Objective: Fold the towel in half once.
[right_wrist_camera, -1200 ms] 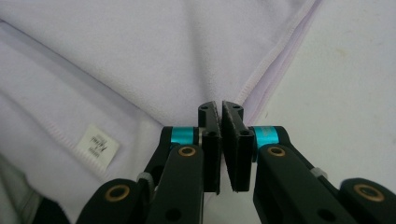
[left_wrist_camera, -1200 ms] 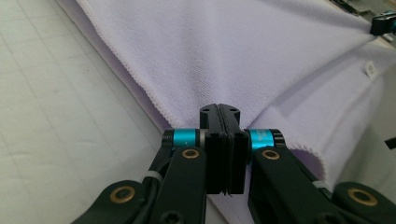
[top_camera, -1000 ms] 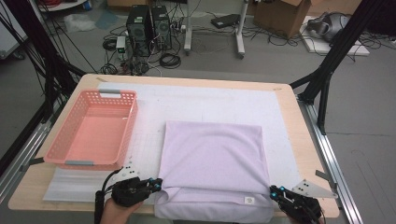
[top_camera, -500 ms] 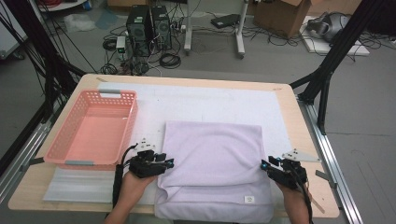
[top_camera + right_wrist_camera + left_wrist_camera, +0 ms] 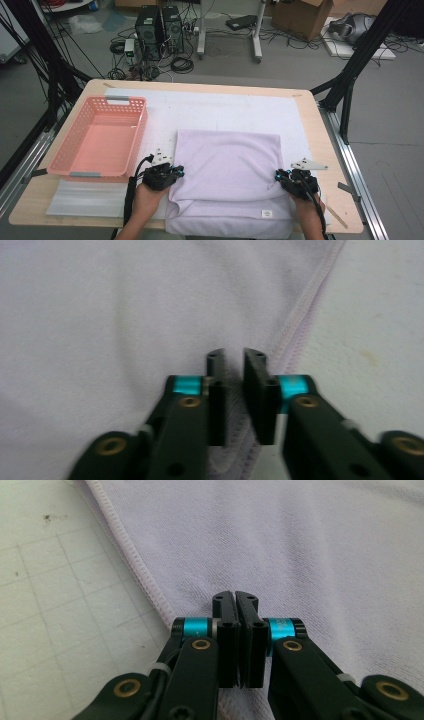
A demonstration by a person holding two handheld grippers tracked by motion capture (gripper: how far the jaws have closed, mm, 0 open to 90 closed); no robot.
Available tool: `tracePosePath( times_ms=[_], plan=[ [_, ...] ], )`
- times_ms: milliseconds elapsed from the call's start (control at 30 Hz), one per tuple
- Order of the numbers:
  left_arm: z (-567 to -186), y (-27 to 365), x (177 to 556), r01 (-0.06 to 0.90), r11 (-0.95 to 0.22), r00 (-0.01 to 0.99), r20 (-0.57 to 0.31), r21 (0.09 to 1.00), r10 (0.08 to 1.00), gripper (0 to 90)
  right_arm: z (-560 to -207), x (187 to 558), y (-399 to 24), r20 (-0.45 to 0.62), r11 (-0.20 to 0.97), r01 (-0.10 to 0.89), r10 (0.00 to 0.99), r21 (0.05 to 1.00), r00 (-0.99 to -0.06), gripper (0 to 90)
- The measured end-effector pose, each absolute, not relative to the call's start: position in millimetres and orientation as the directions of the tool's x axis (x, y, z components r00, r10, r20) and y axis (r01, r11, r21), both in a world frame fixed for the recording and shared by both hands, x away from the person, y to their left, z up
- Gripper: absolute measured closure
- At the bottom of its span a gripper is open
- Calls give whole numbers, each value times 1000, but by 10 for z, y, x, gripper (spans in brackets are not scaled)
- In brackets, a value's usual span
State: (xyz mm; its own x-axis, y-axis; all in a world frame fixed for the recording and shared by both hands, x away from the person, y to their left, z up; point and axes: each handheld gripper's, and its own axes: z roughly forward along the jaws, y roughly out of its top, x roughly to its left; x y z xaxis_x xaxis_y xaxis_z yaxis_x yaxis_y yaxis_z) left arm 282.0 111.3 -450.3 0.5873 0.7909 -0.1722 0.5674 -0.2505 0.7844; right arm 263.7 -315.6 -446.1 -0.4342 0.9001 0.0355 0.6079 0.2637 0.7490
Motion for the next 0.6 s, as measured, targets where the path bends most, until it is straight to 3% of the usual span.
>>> tracePosePath(
  times_ms=[600],
  plan=[
    [-4461,1326,2539,579,-229,631,-252,783,734,885,-4371,2260,-3284,44,303,592,866,747,-498,885]
  ],
)
